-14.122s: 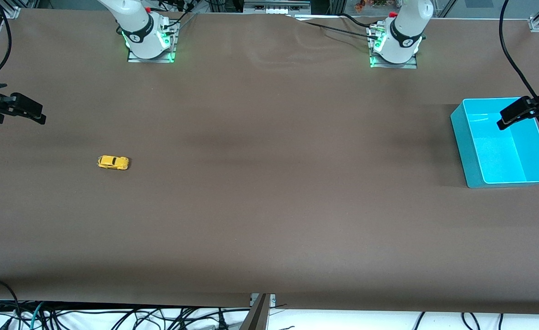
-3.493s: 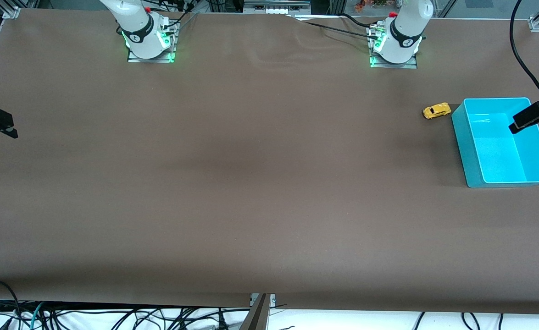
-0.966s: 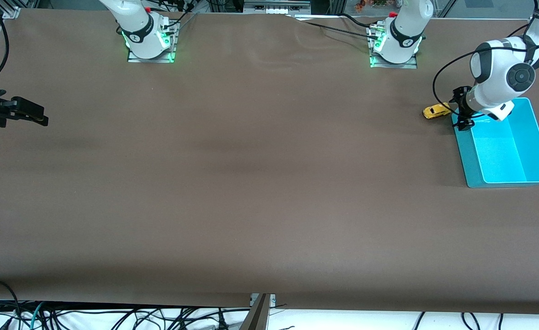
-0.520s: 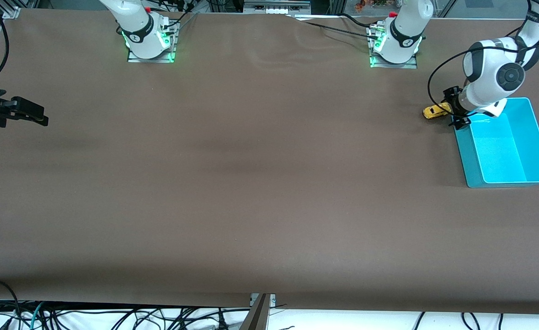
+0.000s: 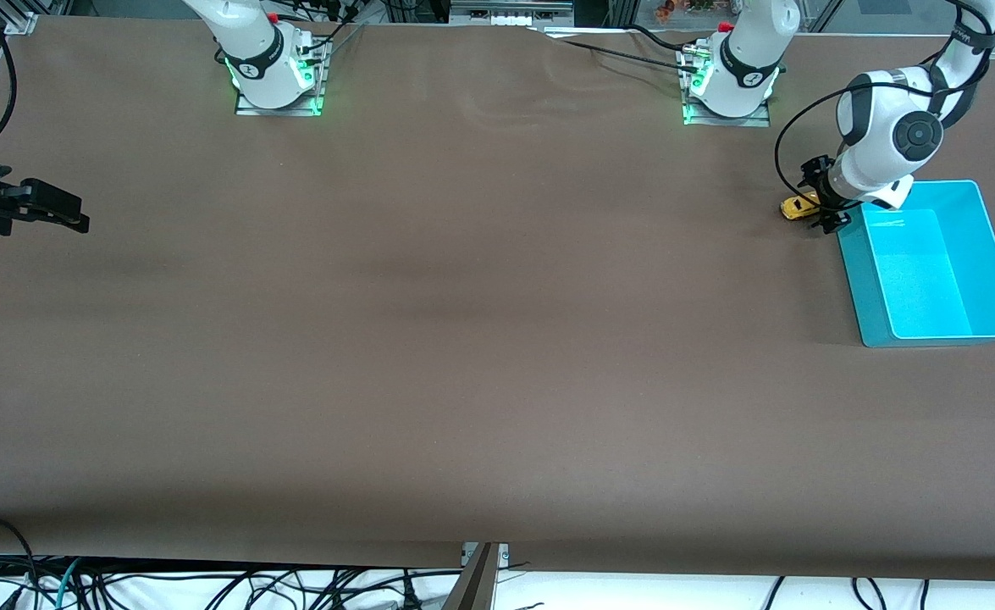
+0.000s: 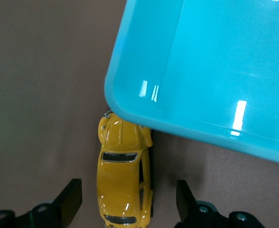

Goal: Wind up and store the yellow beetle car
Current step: 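Lift the car with the left gripper over the turquoise bin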

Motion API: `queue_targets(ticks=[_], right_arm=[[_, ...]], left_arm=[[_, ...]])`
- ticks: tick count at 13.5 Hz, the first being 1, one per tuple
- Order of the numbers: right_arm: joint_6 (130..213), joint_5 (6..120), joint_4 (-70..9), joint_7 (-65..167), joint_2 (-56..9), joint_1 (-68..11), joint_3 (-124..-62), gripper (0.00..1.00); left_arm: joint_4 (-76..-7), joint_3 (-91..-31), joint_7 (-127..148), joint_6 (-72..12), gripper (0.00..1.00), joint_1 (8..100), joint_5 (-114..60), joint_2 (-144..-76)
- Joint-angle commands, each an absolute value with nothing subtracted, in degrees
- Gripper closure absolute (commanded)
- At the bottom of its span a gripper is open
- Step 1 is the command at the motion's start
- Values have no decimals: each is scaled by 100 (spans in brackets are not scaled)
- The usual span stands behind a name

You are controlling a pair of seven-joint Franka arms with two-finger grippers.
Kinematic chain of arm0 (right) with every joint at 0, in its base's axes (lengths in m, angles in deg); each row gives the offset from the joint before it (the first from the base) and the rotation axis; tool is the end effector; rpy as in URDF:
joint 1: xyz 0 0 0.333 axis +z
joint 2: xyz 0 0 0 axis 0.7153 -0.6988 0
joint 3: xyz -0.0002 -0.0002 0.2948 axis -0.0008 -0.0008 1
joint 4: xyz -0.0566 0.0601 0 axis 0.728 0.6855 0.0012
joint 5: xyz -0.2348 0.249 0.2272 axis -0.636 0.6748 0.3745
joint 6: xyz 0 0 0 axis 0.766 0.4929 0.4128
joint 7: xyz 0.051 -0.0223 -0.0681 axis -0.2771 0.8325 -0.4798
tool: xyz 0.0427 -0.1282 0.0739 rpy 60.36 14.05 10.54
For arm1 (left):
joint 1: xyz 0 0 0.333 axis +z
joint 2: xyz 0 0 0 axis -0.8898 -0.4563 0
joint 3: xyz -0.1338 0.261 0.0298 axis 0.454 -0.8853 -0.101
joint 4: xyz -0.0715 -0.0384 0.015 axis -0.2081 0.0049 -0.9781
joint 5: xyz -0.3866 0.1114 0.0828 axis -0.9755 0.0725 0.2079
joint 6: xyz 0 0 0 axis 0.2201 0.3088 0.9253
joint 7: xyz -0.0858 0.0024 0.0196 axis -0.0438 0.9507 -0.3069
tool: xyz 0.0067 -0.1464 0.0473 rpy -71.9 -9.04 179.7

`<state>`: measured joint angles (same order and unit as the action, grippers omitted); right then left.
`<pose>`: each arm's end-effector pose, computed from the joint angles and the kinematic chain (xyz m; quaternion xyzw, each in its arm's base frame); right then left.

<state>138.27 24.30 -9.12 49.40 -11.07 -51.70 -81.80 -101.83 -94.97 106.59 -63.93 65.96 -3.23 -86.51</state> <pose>0.6082 -0.0134 0.5404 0.9983 0.0269 -0.0515 0.0065 0.3335 0.1142 0.0985 -0.5891 -0.8003 0.0328 0.1065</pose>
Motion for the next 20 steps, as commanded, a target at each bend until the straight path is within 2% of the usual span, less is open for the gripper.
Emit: queue_targets(ticks=[1, 2, 3, 4, 5, 7, 11, 14, 17, 20], right_arm=[[13780, 2504, -960, 4877, -1035, -5173, -8190, 0], [13780, 2504, -960, 4877, -1035, -5182, -8190, 0], [13780, 2504, -960, 4877, -1044, -5182, -8190, 0], [13780, 2504, -960, 4877, -1044, -5182, -8190, 0], [13780, 2504, -960, 4877, -1035, -5191, -8190, 0], [13780, 2504, -960, 4877, -1044, -5191, -8190, 0], [13780, 2504, -960, 4877, -1044, -5191, -8190, 0], [13780, 2504, -960, 4877, -1044, -5191, -8190, 0], [13780, 2495, -960, 4877, -1035, -5182, -8190, 0], [13780, 2495, -960, 4868, -1044, -5173, -8190, 0]], left_arm=[[-10332, -9537, 10836, -6576, 34, 6636, -136, -8622], [-10359, -9537, 10836, -6646, 48, 6637, -136, -8657], [-10359, -9546, 10836, -6646, 66, 6637, -136, -8675], [-10333, -9554, 10845, -6638, 89, 6637, -136, -8658], [-10272, -9554, 10862, -6611, 99, 6637, -136, -8640], [-10052, -9554, 11133, -6393, 100, 6584, -136, -8422], [-8990, -9502, 11432, -4637, 100, 6321, -197, -7999], [-7946, -9493, 11347, -3433, 100, 5960, -433, -8024], [-7442, -9545, 10024, -2973, 100, 6047, -575, -8086], [-7388, -9695, 8573, -2964, 100, 6468, -566, -8191]])
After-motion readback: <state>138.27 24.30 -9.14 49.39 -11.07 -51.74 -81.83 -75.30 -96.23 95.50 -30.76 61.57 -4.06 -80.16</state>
